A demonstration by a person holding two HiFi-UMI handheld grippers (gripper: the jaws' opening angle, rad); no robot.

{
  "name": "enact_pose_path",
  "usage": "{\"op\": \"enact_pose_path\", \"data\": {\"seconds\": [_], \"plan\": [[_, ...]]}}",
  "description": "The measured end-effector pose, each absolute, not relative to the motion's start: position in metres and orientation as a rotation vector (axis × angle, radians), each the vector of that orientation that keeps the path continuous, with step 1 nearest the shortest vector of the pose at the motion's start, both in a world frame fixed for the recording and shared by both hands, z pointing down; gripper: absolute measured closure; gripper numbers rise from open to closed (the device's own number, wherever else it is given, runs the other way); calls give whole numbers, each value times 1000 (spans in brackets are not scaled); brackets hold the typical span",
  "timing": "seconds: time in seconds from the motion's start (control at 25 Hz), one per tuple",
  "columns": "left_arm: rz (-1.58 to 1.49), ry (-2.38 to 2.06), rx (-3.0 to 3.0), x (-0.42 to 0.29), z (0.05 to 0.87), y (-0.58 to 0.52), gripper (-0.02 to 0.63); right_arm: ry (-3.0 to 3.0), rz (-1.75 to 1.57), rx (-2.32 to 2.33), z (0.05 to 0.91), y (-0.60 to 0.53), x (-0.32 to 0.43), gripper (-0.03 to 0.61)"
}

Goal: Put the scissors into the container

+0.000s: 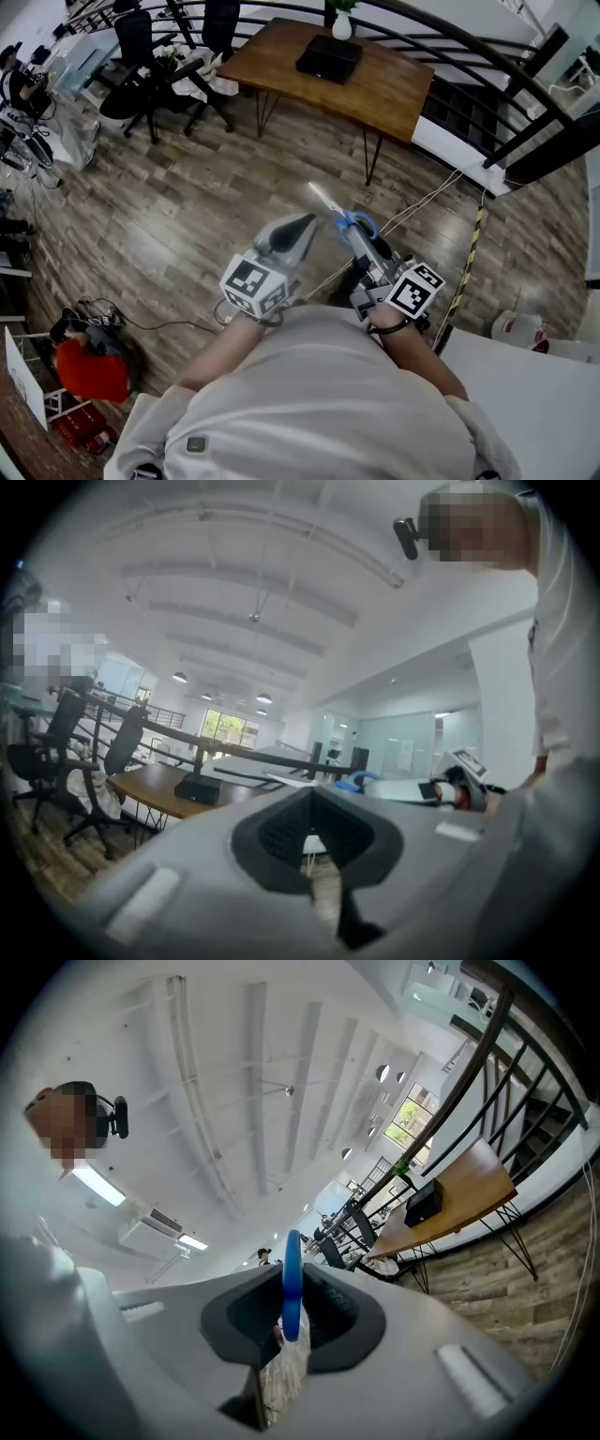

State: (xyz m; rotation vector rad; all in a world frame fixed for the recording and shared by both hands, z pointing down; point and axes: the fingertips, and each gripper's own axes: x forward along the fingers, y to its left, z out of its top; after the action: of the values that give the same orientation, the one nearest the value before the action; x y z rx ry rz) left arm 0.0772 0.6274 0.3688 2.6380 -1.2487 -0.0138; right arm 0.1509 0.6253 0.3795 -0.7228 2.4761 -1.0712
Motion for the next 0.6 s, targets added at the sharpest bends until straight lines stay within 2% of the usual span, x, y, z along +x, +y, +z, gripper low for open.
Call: {"op": "enact_pose_path", "data": {"seconds": [0.6], "plan": [[-66, -1298, 2639, 197, 359, 474, 611, 2535, -1062, -644, 369, 465, 261, 522]]}}
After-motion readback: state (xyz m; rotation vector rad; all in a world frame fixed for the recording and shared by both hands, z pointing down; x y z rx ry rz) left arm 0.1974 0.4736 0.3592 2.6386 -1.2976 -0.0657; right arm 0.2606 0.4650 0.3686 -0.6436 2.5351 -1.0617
